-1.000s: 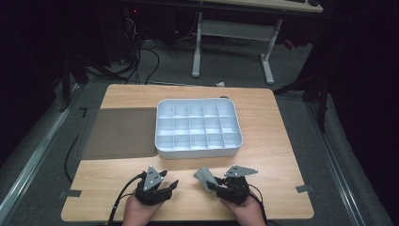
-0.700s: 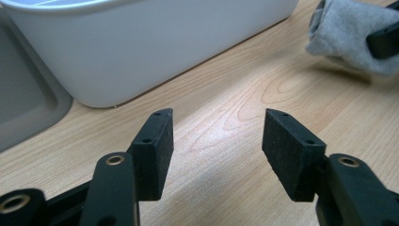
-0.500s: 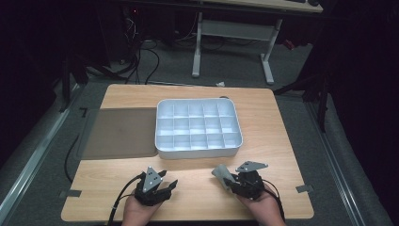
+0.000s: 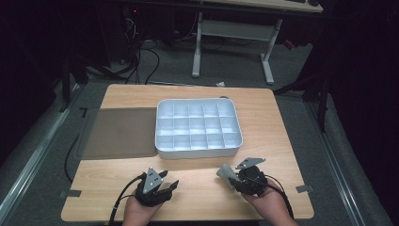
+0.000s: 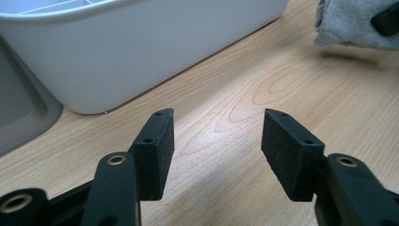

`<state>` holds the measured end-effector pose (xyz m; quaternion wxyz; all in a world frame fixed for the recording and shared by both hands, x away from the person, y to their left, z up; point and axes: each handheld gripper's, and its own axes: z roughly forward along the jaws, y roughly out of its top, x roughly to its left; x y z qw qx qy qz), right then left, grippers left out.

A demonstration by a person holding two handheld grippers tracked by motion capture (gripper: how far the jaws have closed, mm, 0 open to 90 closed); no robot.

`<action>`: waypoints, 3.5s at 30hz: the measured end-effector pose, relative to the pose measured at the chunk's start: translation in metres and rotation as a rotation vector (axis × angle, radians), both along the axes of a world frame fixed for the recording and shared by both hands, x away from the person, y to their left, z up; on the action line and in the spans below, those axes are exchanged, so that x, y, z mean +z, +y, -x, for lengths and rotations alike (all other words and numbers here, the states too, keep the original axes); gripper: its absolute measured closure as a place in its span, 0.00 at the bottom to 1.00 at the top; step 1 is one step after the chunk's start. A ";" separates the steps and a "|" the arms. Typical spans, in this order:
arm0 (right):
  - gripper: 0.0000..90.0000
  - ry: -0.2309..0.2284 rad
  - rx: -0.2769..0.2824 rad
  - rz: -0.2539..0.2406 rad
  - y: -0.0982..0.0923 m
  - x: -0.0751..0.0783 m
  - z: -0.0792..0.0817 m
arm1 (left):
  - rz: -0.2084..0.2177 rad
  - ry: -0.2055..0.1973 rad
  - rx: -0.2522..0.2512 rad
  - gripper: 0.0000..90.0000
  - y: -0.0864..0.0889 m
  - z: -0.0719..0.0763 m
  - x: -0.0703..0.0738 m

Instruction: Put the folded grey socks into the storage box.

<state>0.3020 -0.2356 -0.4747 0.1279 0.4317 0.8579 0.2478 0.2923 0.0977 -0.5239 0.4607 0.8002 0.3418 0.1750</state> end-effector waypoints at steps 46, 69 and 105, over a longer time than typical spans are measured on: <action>0.79 0.030 -0.062 -0.015 -0.014 0.080 -0.056 | -0.006 -0.003 -0.009 0.50 -0.001 0.000 -0.003; 0.79 0.094 -0.129 0.096 -0.003 0.072 -0.116 | 0.003 -0.001 -0.007 0.50 0.001 0.000 -0.002; 0.80 0.267 -0.120 0.254 0.016 0.032 -0.160 | -0.005 0.009 -0.013 0.50 0.000 -0.001 -0.004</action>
